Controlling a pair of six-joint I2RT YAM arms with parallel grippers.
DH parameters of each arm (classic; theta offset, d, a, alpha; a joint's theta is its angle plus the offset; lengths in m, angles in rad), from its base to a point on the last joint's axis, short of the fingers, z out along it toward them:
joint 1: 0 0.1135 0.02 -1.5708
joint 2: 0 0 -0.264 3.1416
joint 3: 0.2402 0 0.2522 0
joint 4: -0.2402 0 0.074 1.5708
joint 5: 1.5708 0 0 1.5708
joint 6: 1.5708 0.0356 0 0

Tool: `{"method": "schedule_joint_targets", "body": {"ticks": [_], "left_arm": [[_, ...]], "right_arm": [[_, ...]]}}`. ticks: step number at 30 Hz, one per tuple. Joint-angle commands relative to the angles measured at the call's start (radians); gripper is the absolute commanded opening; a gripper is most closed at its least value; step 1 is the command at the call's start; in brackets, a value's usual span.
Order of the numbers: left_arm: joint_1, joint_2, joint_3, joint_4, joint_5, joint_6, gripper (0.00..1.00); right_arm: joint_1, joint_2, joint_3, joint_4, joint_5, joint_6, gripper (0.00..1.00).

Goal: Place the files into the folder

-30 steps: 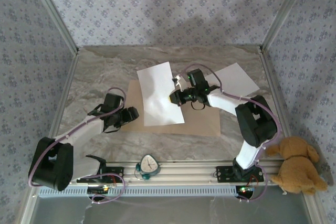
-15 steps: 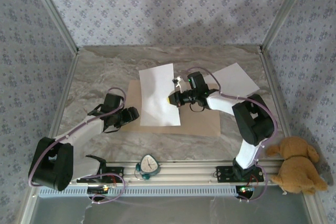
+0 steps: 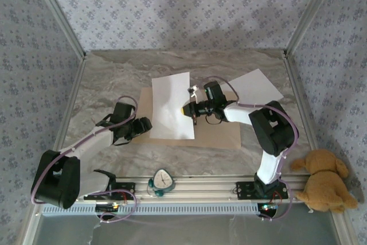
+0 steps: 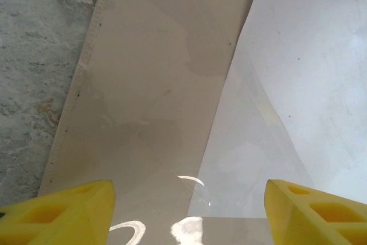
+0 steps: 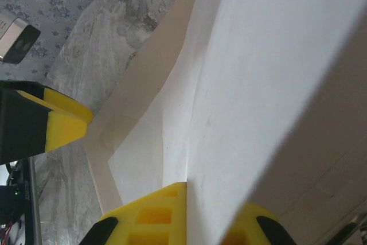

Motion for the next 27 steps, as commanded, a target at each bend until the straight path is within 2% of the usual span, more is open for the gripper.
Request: {"method": "schedule_joint_targets", "body": {"ticks": [1, 11, 27], "left_arm": [[0.009, -0.014, 0.014, -0.018, 0.011, 0.014, 0.70], [0.009, -0.043, -0.005, -0.009, 0.005, 0.001, 0.70], [0.009, -0.042, -0.016, -0.010, 0.005, 0.000, 0.70]], "right_arm": [[0.013, 0.032, -0.010, 0.039, -0.014, 0.022, 0.00], [0.021, 0.078, -0.029, 0.122, -0.007, 0.069, 0.00], [0.031, 0.142, 0.011, 0.133, -0.007, 0.071, 0.00]]}}
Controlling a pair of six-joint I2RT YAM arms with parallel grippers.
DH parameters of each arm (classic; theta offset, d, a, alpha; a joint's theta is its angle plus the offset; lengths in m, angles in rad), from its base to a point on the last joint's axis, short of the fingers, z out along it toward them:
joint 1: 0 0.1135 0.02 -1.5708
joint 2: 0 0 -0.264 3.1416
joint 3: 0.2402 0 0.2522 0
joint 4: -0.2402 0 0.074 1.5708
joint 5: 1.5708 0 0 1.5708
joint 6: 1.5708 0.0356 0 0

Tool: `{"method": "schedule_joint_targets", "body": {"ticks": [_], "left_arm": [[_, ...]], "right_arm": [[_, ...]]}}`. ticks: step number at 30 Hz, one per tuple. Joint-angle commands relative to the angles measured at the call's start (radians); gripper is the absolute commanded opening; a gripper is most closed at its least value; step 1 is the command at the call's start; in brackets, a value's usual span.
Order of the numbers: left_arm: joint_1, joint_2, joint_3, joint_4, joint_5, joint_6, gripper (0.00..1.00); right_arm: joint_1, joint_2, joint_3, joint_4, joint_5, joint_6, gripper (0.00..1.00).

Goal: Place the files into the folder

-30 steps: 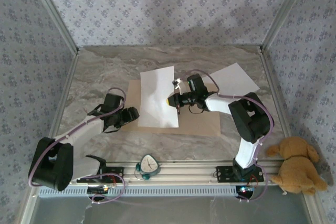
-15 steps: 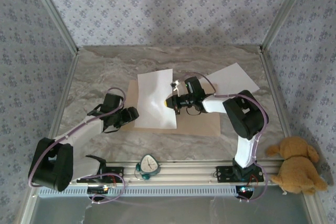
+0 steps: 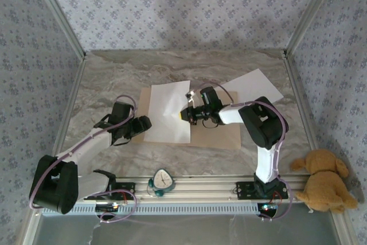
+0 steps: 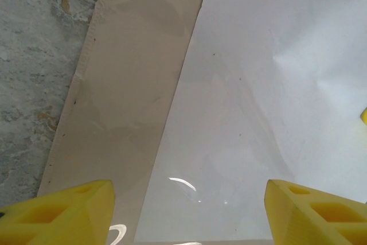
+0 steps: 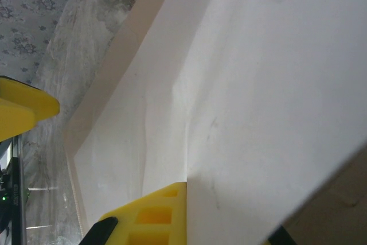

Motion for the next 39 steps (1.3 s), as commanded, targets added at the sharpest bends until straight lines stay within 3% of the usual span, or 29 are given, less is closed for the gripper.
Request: {"method": "schedule_joint_targets", "body": {"ticks": [1, 20, 29, 39], "left_arm": [[0.005, 0.004, -0.015, -0.009, 0.005, 0.000, 0.70], [0.005, 0.016, -0.016, -0.012, 0.007, 0.001, 0.71], [0.005, 0.018, -0.016, -0.013, 0.009, 0.000, 0.71], [0.005, 0.022, -0.016, -0.015, 0.004, 0.003, 0.71]], "right_arm": [[0.008, 0.022, 0.031, 0.020, -0.008, 0.008, 0.00], [0.000, 0.063, 0.082, -0.003, -0.004, 0.002, 0.00], [-0.001, 0.076, 0.108, -0.028, -0.008, 0.012, 0.21], [-0.007, 0.088, 0.117, -0.025, -0.013, 0.042, 0.21]]}}
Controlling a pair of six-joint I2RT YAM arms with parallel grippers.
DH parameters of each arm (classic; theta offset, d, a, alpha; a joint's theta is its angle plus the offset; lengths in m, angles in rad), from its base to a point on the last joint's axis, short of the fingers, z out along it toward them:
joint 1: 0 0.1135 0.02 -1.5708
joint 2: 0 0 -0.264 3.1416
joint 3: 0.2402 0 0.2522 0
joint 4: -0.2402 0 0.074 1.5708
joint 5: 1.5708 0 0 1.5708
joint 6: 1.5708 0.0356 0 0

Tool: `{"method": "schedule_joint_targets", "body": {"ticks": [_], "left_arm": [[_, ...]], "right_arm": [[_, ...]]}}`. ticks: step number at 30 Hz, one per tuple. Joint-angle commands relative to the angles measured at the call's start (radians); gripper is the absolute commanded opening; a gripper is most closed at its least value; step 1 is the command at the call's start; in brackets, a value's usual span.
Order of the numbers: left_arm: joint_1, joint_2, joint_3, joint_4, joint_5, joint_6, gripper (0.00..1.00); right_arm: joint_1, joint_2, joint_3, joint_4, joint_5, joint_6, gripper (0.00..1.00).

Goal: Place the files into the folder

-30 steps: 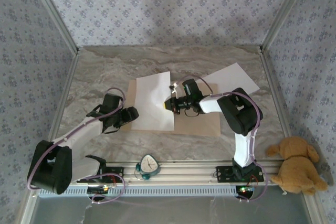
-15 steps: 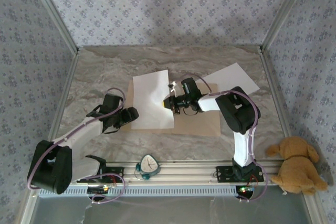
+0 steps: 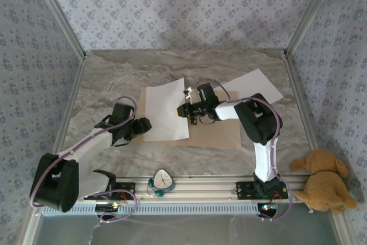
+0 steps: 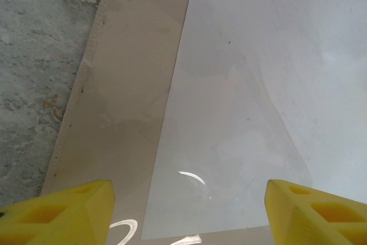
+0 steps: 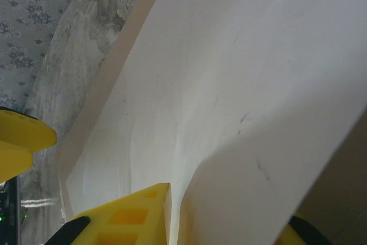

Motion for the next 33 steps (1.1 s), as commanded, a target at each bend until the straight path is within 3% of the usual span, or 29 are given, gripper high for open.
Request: {"method": "schedule_joint_targets", "body": {"ticks": [1, 19, 33], "left_arm": [[0.005, 0.009, -0.004, -0.015, 0.002, 0.003, 0.70], [0.005, 0.010, -0.007, -0.016, -0.005, 0.003, 0.71], [0.005, 0.019, -0.012, -0.019, -0.019, 0.006, 0.71]], "right_arm": [[-0.003, 0.010, 0.011, -0.006, -0.009, 0.016, 0.20], [0.021, 0.020, 0.021, 0.012, 0.082, 0.037, 0.07], [0.023, 0.015, -0.020, 0.119, 0.115, 0.105, 0.03]]}}
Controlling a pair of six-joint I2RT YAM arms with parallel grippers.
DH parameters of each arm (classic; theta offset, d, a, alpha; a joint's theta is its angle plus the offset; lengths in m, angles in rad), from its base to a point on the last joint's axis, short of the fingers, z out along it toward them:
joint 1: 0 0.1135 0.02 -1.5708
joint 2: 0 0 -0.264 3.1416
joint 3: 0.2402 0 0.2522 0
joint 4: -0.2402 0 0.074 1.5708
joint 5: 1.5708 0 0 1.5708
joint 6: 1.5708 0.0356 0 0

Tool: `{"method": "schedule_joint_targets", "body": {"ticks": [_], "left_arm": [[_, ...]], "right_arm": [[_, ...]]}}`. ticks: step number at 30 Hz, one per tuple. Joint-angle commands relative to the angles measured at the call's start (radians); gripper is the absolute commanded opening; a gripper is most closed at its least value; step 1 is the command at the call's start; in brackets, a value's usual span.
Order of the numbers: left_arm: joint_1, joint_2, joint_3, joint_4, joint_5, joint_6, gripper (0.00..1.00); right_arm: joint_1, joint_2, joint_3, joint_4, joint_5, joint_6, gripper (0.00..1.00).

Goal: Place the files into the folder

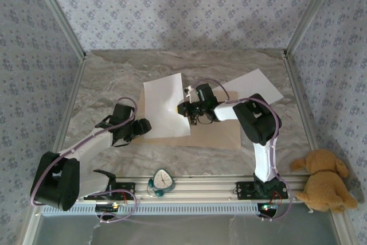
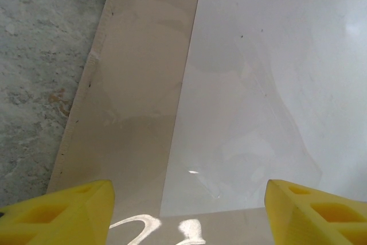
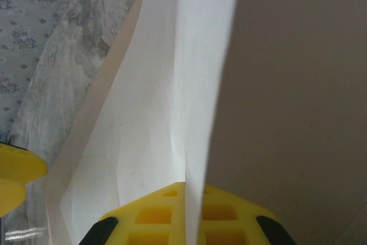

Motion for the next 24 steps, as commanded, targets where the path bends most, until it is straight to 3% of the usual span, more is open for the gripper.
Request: {"method": "schedule_joint_targets", "body": {"ticks": [1, 24], "left_arm": [[0.005, 0.005, -0.006, -0.016, -0.016, 0.006, 0.71], [0.007, 0.020, 0.002, -0.012, -0.018, 0.010, 0.71]], "right_arm": [[0.009, 0.011, -0.024, 0.069, 0.016, 0.043, 0.03], [0.059, 0.017, -0.058, 0.117, -0.008, 0.044, 0.03]]}}
